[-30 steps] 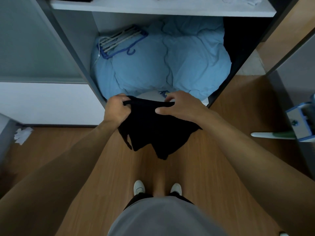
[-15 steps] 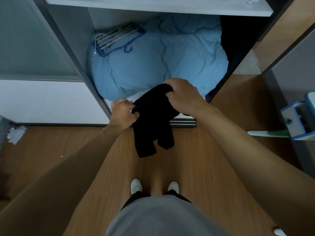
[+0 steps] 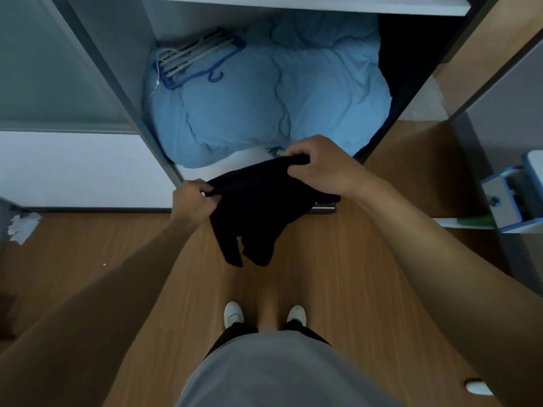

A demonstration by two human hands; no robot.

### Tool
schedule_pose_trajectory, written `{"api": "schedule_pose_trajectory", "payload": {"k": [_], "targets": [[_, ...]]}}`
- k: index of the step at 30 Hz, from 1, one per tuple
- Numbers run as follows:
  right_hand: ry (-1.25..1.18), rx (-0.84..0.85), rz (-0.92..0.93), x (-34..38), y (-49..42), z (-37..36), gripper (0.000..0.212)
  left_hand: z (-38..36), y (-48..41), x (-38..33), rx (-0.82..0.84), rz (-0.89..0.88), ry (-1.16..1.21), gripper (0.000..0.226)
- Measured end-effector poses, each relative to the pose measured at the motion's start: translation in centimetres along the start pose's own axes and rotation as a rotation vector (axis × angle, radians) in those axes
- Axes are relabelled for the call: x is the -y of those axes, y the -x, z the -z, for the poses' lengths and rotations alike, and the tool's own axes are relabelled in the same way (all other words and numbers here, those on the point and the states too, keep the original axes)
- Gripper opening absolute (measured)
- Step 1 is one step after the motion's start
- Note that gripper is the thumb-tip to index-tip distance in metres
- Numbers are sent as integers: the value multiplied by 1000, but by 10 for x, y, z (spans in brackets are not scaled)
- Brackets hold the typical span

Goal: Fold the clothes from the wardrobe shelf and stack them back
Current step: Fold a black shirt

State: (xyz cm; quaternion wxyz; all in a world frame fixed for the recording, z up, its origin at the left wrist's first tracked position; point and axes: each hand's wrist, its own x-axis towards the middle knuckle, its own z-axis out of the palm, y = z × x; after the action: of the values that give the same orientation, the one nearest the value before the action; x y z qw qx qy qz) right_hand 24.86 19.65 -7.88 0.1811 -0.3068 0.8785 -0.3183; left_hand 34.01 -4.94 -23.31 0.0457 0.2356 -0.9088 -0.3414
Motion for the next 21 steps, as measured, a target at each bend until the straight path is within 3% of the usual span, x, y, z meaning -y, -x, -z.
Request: {"api": "schedule_pose_trajectory", "payload": {"k": [4,7,9,13,17,21], "targets": [[212,-5,-130,-13,1,-13,12,9,0,7,-110,-6,-9,16],[461,-55,-174,-22,0,-19,19,15,-1,10,-143,-95,-57,17],[482,-89,-234,-30,-3,-22,22,19,-2,11,-145,-167,-109,16],[297,-182,-293,-37,-6,-22,19,23,-5,8,-128,-212,-198,16],[17,-292,-262,-40,-5,-20,45,23,-6,3,-96,-206,-199,16],[-222,-229,-265,-40,-4,-18,35,22,-5,-9,-100,-138,-148,34]]}}
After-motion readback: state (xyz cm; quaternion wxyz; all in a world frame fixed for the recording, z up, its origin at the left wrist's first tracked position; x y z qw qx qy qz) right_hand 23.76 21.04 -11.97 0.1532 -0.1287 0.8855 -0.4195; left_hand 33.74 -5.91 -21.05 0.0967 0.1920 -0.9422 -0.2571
